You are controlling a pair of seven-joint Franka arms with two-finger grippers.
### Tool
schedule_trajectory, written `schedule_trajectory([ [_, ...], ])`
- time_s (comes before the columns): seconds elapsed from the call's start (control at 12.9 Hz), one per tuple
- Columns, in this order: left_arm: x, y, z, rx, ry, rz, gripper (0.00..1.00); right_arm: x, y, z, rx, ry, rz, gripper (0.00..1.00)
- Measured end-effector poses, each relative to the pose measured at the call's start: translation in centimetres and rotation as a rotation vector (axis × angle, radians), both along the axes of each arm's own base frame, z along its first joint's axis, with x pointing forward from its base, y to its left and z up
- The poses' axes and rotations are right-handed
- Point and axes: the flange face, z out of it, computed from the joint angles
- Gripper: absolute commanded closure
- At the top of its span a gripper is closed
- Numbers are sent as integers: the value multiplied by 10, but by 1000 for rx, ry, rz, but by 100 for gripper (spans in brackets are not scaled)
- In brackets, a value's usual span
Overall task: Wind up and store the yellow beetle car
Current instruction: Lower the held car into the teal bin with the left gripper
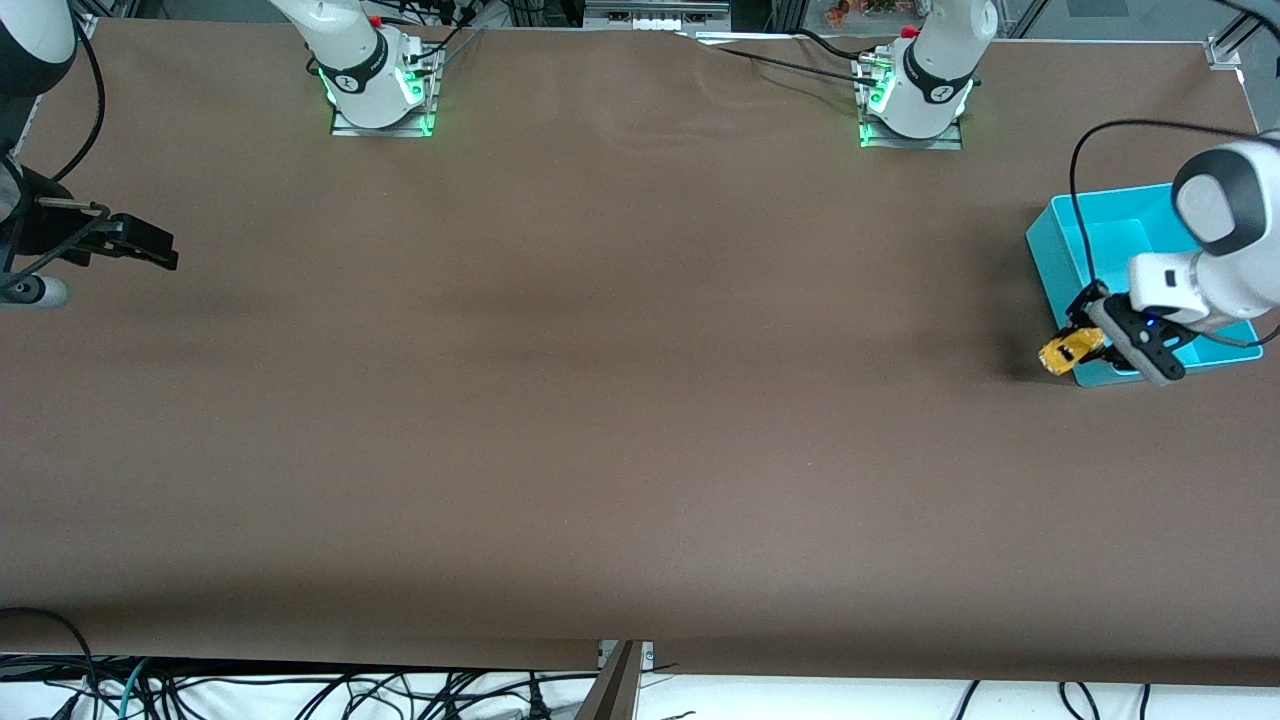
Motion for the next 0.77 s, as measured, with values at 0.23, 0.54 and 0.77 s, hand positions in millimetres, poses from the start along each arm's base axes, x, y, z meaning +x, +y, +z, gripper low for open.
schedule_trajectory([
  [0.23, -20, 24, 14, 1, 6, -91, 100, 0, 5, 0, 0, -1, 7, 0],
  [0.54, -72, 114, -9, 102, 96, -261, 100, 0, 5, 1, 0, -4, 7, 0],
  [0.77, -107, 146, -40, 105, 73, -399, 100, 0, 5, 1, 0, -4, 7, 0],
])
